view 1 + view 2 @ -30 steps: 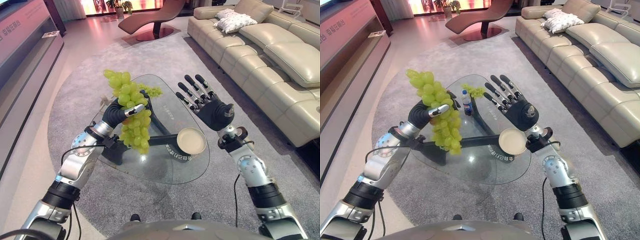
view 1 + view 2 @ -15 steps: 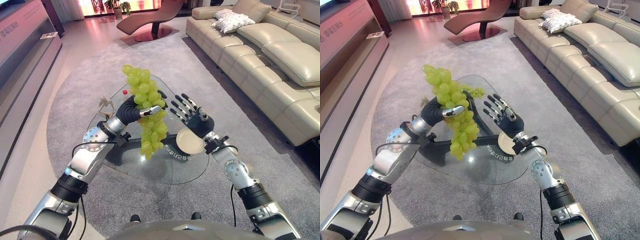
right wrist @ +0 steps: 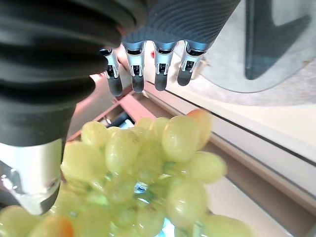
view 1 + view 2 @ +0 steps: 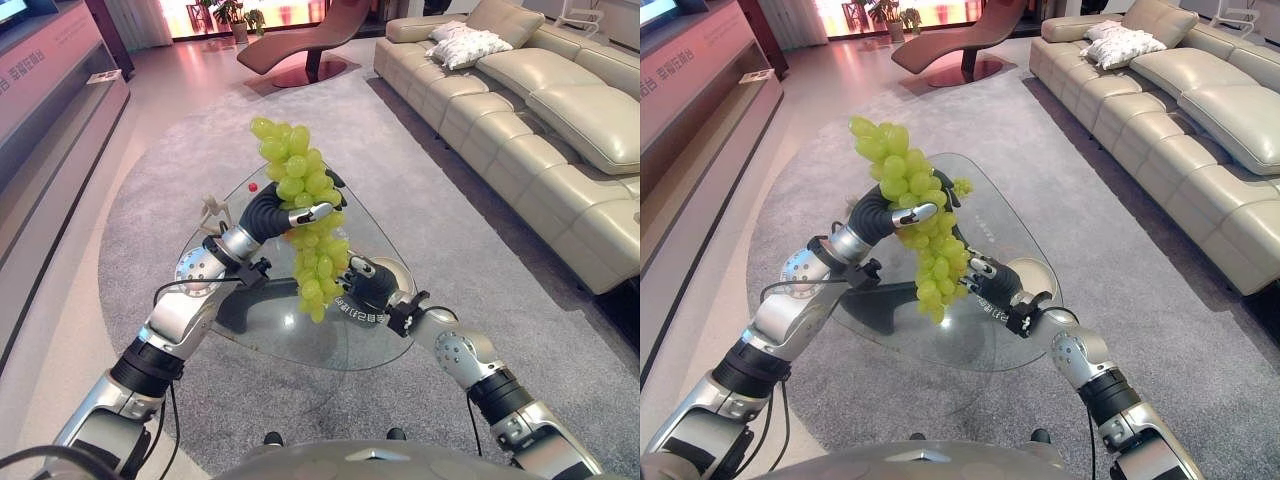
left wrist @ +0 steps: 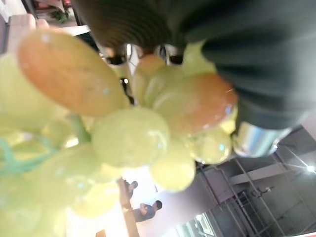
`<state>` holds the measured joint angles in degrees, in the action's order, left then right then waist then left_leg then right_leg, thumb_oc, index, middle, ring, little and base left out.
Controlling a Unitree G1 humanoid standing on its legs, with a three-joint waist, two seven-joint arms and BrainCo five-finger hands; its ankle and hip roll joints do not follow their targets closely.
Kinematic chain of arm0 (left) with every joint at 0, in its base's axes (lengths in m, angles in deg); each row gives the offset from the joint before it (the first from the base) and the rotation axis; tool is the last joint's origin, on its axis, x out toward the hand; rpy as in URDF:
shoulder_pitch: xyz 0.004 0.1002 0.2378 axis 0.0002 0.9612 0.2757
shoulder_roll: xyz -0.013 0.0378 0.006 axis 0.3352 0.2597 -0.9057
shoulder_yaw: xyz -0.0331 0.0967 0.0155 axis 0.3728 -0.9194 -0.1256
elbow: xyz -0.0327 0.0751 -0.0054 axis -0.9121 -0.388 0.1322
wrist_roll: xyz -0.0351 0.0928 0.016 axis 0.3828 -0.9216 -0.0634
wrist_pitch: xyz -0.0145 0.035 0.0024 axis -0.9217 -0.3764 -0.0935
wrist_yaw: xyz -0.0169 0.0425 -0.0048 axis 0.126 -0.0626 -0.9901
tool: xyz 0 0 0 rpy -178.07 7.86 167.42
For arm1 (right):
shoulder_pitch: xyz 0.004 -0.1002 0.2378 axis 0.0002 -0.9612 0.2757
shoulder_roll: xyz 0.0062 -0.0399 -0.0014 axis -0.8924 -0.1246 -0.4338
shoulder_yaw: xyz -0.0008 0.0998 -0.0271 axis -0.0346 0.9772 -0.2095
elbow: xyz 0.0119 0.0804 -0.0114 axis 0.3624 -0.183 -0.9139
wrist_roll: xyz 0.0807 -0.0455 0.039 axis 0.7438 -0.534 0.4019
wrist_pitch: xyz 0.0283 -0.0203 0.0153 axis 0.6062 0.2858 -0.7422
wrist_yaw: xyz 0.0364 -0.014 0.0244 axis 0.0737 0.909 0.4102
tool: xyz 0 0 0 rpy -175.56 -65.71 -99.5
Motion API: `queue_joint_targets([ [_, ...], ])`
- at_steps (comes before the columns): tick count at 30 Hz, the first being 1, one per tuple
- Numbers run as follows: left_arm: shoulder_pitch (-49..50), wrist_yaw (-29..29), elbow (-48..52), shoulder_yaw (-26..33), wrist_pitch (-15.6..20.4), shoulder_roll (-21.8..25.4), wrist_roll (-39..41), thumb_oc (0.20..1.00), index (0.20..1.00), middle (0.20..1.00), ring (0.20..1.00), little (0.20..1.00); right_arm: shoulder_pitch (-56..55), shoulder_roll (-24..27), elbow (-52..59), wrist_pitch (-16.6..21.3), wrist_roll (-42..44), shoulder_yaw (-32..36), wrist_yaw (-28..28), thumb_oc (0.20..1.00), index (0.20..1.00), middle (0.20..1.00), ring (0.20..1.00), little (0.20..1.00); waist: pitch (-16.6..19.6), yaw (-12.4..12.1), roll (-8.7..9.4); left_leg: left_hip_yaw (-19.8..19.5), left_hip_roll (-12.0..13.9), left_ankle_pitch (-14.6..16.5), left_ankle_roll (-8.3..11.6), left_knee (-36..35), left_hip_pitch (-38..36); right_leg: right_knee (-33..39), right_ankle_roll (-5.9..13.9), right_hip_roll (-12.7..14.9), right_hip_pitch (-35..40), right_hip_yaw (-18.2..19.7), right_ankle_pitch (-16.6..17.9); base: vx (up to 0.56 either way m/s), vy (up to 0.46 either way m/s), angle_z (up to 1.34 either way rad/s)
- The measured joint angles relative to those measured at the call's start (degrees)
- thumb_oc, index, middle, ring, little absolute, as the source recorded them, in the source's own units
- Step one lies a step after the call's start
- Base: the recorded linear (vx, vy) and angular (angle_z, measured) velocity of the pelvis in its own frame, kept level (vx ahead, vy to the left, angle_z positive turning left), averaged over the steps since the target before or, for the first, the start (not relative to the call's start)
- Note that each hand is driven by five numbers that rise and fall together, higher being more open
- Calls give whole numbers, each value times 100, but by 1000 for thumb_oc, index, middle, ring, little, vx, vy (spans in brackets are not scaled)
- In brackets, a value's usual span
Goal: Pick up fruits into the plate
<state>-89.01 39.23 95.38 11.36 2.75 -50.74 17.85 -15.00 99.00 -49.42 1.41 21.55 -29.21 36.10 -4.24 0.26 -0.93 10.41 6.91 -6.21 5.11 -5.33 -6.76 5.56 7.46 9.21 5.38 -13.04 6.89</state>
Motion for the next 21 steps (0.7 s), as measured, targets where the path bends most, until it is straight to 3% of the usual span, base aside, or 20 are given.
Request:
queue_joint_targets([
  [10, 2, 272, -190, -1, -382, -113, -1, 200, 200, 200, 200, 200, 31, 81, 350, 42, -102, 6, -319, 1000, 1000, 1000, 1000, 1000, 0, 4, 0, 69, 0, 17, 8, -2, -53, 1, 1, -8, 0, 68, 0, 0, 0, -2],
  [21, 2, 215, -390, -2, -495, -486, 1, 200, 200, 200, 200, 200, 193, 275, 979, -14, -102, -29, -615, 1000, 1000, 1000, 1000, 1000, 0, 18, 1, 134, 0, 40, 16, -1, -92, 1, 1, -15, -3, 138, 0, 0, 0, -3],
])
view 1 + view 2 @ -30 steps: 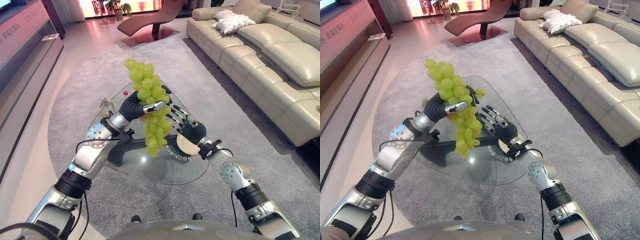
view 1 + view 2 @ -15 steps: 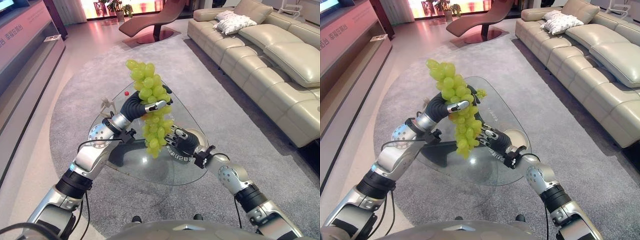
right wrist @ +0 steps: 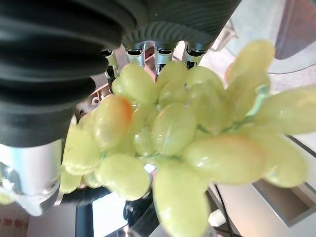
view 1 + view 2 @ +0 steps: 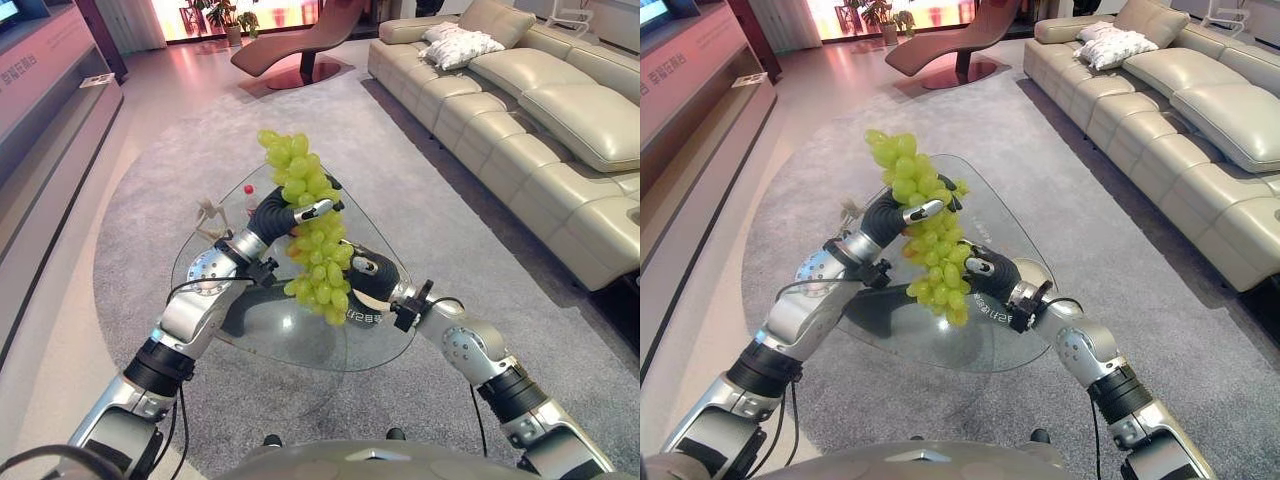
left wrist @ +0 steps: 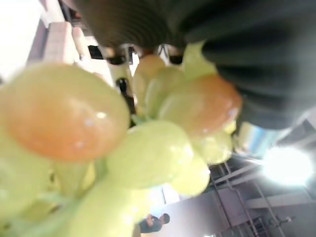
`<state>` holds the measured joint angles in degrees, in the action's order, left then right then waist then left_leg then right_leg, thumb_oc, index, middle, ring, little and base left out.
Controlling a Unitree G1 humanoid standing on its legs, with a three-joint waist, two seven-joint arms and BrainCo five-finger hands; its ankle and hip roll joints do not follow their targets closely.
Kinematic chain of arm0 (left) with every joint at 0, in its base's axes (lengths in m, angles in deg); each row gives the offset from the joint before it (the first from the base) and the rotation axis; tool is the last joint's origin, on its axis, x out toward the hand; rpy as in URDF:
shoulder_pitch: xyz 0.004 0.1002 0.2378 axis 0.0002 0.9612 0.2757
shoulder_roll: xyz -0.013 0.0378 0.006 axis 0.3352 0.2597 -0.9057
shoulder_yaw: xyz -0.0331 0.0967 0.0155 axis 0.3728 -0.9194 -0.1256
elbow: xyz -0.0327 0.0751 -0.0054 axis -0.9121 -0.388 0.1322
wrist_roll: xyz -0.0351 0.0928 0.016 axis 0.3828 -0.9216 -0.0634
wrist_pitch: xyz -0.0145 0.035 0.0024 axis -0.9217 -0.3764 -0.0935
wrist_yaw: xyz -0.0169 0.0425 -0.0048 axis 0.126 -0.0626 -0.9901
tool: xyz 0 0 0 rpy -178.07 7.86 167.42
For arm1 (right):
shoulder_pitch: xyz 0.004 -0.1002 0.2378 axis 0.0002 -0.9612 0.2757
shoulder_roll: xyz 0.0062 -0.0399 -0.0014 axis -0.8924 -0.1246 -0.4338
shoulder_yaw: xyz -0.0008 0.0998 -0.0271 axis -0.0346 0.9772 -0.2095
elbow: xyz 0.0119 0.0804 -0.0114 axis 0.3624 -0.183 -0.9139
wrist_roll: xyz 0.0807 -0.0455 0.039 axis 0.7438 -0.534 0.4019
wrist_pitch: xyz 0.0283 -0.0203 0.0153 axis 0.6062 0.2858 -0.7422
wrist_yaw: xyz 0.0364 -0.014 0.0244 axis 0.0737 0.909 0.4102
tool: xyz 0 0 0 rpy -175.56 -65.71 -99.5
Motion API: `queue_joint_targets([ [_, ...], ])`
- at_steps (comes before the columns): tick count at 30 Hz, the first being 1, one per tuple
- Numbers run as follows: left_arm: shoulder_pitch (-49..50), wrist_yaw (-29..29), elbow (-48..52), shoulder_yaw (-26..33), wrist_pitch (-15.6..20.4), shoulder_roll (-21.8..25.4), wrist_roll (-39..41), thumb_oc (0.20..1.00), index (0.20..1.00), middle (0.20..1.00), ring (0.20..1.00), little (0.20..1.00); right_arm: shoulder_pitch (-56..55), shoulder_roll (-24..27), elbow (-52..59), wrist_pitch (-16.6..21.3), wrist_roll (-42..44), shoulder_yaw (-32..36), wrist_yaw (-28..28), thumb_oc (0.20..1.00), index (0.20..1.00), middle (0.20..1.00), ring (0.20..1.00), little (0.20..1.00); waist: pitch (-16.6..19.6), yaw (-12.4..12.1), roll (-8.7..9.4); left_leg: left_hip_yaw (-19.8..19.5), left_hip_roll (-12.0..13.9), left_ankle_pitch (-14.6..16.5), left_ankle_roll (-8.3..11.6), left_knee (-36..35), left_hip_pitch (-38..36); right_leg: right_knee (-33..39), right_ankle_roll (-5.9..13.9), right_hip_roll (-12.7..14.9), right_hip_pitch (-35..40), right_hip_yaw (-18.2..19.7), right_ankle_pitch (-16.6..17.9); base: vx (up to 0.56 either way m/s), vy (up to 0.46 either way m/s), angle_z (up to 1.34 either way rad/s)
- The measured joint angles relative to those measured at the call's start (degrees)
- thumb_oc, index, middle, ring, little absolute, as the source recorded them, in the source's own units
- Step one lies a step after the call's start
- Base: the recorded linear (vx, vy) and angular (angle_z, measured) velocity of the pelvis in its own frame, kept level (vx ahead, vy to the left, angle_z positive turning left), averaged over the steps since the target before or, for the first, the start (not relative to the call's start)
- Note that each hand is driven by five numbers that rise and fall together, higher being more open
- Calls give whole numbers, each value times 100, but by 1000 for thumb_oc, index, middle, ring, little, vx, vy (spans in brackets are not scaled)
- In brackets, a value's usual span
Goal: Pick up fruits into the plate
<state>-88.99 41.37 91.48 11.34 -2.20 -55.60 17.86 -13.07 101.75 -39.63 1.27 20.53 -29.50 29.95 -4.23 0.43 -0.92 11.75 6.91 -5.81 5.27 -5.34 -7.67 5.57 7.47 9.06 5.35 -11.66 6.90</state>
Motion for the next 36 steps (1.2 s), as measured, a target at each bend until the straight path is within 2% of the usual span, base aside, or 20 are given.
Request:
queue_joint_targets([
  [12, -8, 95, -226, -132, -115, -183, -169, 200, 200, 200, 200, 200, 330, -53, 121, -140, 11, -502, 281, 1000, 1000, 1000, 1000, 1000, 0, -7, 0, 27, 0, 8, 1, 2, -14, 0, 0, -3, -2, 23, 0, 0, 0, 0],
  [23, -125, 136, -263, -639, -197, -279, -504, 200, 200, 200, 200, 200, 332, -247, 109, -970, 745, -913, 373, 1000, 1000, 1000, 1000, 1000, 5, -38, 7, 25, -5, 9, 2, 10, -25, -1, 0, -2, 9, 23, 1, 0, 0, 0],
  [24, -171, 145, -264, -680, -246, -249, -558, 200, 200, 200, 200, 200, 332, -233, 101, -993, 800, -917, 375, 746, 746, 746, 746, 746, 9, -41, 14, 25, -4, 9, 2, 9, -25, -1, 0, -2, 7, 23, 0, 0, 0, 0],
  [25, -199, 162, -264, -687, -266, -243, -619, 200, 200, 200, 200, 200, 332, -234, 100, -993, 804, -925, 382, 200, 200, 200, 200, 200, 16, -34, 24, 27, -3, 9, 1, 8, -25, -1, 0, -3, 4, 24, 0, 0, 0, 0],
  [36, -292, 424, -332, -807, -549, -211, -860, 200, 200, 200, 200, 200, 331, -235, 84, -948, 919, -1047, 847, 200, 200, 200, 200, 200, 88, -12, 82, 49, -7, 12, 6, 19, -28, -5, 0, -3, -7, 43, 1, 0, 0, 0],
])
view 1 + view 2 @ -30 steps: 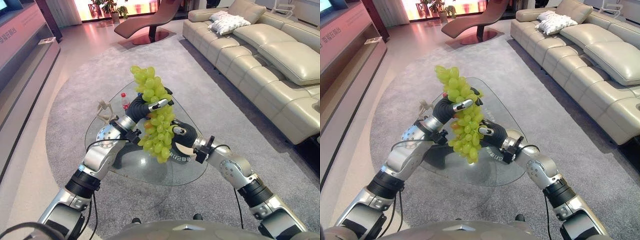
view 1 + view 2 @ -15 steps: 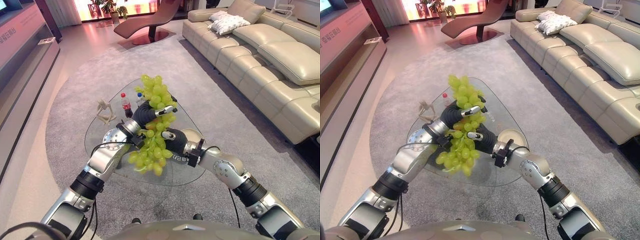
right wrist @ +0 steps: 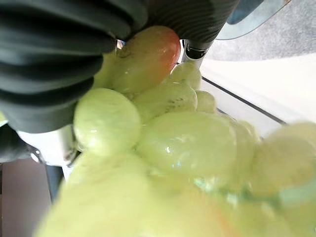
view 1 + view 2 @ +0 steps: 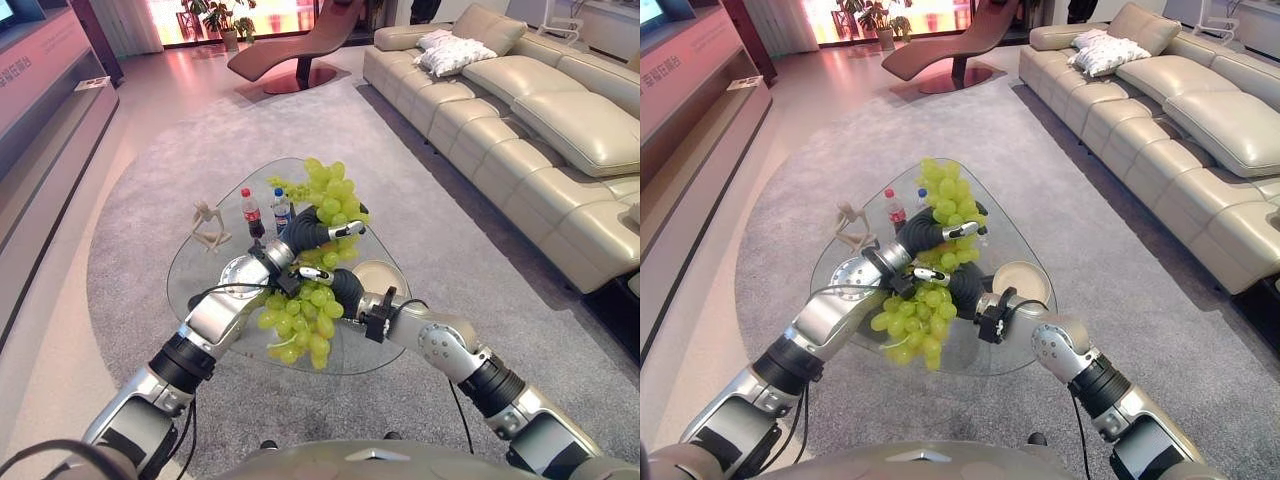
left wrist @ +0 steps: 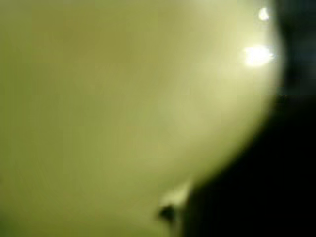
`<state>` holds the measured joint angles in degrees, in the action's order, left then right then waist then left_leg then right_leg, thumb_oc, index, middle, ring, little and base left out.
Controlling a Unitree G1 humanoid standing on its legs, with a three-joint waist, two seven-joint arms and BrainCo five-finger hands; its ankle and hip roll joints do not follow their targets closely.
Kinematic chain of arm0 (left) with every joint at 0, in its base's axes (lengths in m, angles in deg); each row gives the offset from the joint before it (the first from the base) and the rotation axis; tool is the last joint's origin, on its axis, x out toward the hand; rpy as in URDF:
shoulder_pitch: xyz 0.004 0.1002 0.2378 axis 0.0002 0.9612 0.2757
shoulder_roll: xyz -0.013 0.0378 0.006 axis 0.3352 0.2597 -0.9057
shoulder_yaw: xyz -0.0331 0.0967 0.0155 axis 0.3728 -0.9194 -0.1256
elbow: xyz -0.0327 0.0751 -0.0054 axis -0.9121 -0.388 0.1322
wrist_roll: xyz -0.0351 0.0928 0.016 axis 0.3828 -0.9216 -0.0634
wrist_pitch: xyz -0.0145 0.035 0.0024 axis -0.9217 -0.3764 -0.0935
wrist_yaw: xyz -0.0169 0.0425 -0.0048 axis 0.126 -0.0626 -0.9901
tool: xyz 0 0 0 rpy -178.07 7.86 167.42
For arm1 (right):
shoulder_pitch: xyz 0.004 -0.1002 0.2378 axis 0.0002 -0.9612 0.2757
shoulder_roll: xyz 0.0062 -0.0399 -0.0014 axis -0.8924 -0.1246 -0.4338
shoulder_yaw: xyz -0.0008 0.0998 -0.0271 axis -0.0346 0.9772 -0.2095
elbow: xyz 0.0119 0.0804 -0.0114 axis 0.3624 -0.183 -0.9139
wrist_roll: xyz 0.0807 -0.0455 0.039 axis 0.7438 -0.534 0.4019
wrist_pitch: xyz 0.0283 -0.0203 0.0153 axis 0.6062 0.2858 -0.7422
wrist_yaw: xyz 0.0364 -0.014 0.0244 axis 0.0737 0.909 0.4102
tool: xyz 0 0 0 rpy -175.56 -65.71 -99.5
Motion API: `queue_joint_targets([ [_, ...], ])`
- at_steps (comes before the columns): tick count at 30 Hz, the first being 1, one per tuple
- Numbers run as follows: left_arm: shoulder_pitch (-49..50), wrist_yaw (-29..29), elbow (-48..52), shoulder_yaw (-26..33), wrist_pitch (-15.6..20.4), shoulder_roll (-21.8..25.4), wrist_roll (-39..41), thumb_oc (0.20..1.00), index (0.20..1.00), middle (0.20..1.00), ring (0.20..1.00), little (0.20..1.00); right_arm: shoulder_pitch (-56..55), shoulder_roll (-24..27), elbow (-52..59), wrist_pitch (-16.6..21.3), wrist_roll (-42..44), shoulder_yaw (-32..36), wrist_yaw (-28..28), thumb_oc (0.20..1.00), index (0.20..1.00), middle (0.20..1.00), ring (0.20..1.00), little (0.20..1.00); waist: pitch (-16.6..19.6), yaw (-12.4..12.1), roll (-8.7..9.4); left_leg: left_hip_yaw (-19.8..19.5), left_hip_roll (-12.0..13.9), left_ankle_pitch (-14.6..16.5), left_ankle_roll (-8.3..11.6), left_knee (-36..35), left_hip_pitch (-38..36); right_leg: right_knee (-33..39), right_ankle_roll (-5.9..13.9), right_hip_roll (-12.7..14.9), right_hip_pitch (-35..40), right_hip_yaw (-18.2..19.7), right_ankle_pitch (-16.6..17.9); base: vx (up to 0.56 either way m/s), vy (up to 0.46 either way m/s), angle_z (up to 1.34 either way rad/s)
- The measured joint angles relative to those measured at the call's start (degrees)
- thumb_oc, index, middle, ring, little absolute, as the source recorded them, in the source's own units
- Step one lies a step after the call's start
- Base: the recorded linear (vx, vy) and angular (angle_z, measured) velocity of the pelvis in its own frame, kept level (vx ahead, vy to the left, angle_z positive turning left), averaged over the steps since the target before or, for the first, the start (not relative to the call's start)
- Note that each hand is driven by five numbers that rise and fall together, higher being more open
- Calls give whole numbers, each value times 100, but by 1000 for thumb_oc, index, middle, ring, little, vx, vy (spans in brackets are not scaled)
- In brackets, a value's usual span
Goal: Pick up fruits into the plate
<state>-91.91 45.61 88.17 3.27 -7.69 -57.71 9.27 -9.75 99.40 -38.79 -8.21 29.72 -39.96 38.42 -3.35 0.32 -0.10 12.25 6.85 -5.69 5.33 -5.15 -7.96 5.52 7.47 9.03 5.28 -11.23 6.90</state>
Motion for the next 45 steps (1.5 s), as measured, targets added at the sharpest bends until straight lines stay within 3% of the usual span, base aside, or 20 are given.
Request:
queue_joint_targets([
  [12, 103, 56, -24, 3, -152, -12, 34, 200, 200, 200, 200, 200, -121, 4, -37, 63, 0, -11, 4, 200, 200, 200, 200, 200, 5, -16, -2, 2, 2, 7, -5, -12, -4, -18, 0, 0, 6, -1, -1, 10, 8, 0],
  [14, 189, 57, -26, 9, -184, -24, 152, 896, 896, 896, 896, 896, -202, 4, -37, 64, 0, -13, 4, 200, 200, 200, 200, 200, 5, -27, -3, -3, 3, 7, -6, -15, 5, -19, 0, 1, 2, -5, -1, -4, 17, 1],
  [15, 222, 58, -29, 21, -184, -23, 167, 1000, 1000, 1000, 1000, 1000, -231, 8, -37, 64, 0, -14, 3, 200, 200, 200, 200, 200, 5, -28, -4, -5, 3, 8, -6, -16, 10, -19, 0, 2, 0, -8, -1, -35, 28, 2],
  [24, 766, 394, -271, 596, -191, -77, 381, 1000, 1000, 1000, 1000, 1000, -492, 54, -37, 243, 382, 83, 7, 200, 200, 200, 200, 200, -15, -45, -40, -115, 4, -8, -27, -23, 177, 5, 7, 11, -92, -112, -9, 0, 0, 5],
  [30, 1506, 510, -1155, 1085, -152, -32, 218, 1000, 1000, 1000, 1000, 1000, -649, 47, 40, 657, 844, 766, -19, 200, 200, 200, 200, 200, -110, -88, -181, -191, 6, -24, -32, -22, 343, 8, 7, 14, -203, -200, -9, -30, 7, 7],
  [39, 1732, 361, -2103, 1077, 404, -15, 114, 1000, 1000, 1000, 1000, 1000, -554, 128, -547, 1007, 861, 1425, -79, 200, 200, 200, 200, 200, -565, -238, -243, -343, -8, -112, -14, 2, 598, 6, 6, 13, -369, -341, -6, -58, 20, 8],
  [45, 1595, 622, -3087, 1073, 721, -35, 122, 1000, 1000, 1000, 1000, 1000, 159, 217, -1752, 1159, 536, 1645, 103, 200, 200, 200, 200, 200, -1156, -246, -272, -416, -10, -235, -27, 6, 994, -22, -62, -2, -722, -379, 53, -119, 25, 4],
])
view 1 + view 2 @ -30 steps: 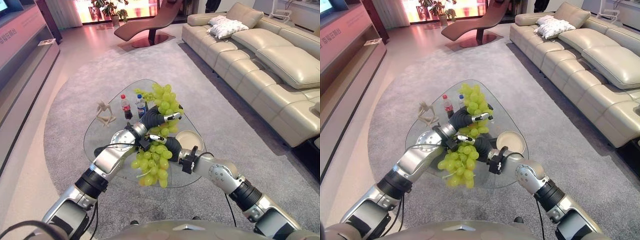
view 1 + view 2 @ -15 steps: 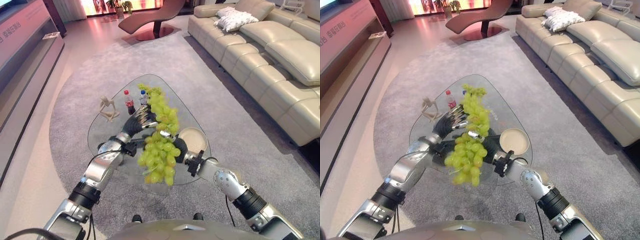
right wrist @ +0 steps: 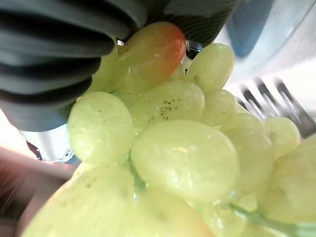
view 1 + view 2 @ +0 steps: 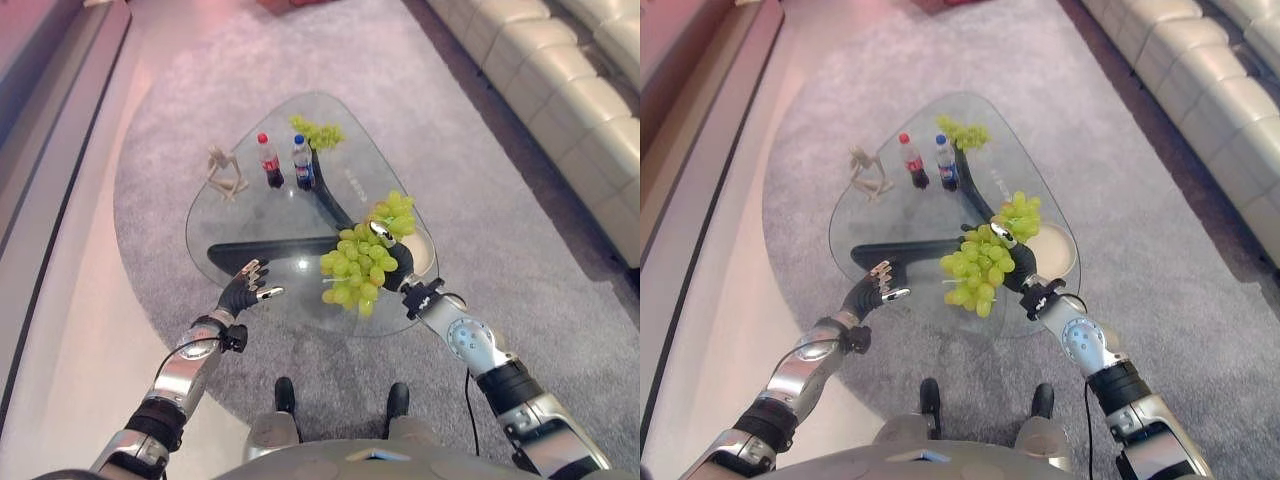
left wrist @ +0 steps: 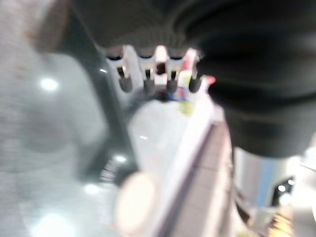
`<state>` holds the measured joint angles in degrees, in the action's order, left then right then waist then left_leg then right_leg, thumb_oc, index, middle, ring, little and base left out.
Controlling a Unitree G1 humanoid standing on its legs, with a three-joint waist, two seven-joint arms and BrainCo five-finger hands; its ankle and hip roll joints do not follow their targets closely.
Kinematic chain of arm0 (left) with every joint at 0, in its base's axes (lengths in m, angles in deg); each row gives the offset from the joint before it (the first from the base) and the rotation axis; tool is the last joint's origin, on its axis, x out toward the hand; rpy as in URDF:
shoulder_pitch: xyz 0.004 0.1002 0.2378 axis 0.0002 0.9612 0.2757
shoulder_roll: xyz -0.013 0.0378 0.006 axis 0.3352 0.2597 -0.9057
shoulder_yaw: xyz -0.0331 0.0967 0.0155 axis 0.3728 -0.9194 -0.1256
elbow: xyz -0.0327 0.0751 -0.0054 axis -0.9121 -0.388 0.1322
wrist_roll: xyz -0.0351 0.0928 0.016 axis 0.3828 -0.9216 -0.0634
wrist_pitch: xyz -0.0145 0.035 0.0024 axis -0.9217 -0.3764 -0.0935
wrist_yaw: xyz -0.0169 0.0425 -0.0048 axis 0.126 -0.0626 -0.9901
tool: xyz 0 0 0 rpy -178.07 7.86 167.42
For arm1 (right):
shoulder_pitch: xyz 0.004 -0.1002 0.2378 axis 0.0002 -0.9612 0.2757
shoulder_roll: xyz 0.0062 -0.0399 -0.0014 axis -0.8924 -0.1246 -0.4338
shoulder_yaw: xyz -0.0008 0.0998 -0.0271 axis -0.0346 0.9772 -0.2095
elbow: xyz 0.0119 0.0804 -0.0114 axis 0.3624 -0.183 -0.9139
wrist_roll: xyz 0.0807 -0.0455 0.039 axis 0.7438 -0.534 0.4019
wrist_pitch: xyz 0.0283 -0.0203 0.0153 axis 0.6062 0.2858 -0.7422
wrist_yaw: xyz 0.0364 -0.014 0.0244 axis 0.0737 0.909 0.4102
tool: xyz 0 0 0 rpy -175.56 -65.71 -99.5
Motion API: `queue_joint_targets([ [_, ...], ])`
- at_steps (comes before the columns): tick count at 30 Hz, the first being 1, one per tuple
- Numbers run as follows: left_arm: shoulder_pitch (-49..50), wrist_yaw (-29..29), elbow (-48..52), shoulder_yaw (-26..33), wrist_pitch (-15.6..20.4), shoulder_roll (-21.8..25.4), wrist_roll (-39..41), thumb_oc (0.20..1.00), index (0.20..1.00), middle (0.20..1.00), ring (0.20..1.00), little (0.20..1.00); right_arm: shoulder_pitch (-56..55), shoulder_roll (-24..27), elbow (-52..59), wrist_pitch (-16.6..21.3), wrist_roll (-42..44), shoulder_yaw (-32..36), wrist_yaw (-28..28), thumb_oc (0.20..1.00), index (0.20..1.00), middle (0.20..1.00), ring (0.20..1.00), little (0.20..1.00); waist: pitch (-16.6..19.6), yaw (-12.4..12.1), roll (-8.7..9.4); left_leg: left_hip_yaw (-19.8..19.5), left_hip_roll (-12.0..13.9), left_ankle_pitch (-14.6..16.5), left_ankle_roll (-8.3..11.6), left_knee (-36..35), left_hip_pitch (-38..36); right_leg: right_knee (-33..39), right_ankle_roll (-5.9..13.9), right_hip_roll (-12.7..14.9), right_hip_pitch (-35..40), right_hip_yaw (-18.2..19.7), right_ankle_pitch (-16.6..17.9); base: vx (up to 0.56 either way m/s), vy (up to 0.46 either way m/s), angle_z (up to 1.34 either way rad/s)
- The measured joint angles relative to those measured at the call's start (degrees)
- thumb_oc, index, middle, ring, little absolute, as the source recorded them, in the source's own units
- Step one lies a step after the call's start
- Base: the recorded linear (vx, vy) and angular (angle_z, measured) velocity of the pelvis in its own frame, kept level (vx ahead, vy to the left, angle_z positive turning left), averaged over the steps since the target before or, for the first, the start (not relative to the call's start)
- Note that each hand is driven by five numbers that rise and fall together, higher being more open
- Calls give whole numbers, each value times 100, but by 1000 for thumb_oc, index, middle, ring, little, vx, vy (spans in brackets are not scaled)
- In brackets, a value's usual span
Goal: Pick up fruits into the plate
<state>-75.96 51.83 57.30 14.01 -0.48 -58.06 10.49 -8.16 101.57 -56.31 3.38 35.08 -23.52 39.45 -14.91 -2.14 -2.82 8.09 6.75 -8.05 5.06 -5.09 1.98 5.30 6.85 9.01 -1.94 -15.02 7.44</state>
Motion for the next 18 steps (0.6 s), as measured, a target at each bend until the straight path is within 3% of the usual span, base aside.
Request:
queue_joint_targets([
  [11, -483, 889, -1753, 24, 108, -167, -297, 1000, 1000, 1000, 1000, 1000, 1321, 1007, -2362, 295, -1477, 648, 355, 200, 200, 200, 200, 200, -1289, -245, -53, -220, -5, -41, 4, 87, 494, -6, -22, -8, -299, -216, 16, -78, -27, 9],
  [18, -591, 1087, -2124, 81, 296, -155, -724, 1000, 1000, 1000, 1000, 1000, 2169, 1431, -3587, 330, -2661, 639, 432, 200, 200, 200, 200, 200, -1506, -507, -41, -353, -20, -41, 6, 200, 974, -71, -22, 11, -671, -343, 14, -11, -60, 9],
])
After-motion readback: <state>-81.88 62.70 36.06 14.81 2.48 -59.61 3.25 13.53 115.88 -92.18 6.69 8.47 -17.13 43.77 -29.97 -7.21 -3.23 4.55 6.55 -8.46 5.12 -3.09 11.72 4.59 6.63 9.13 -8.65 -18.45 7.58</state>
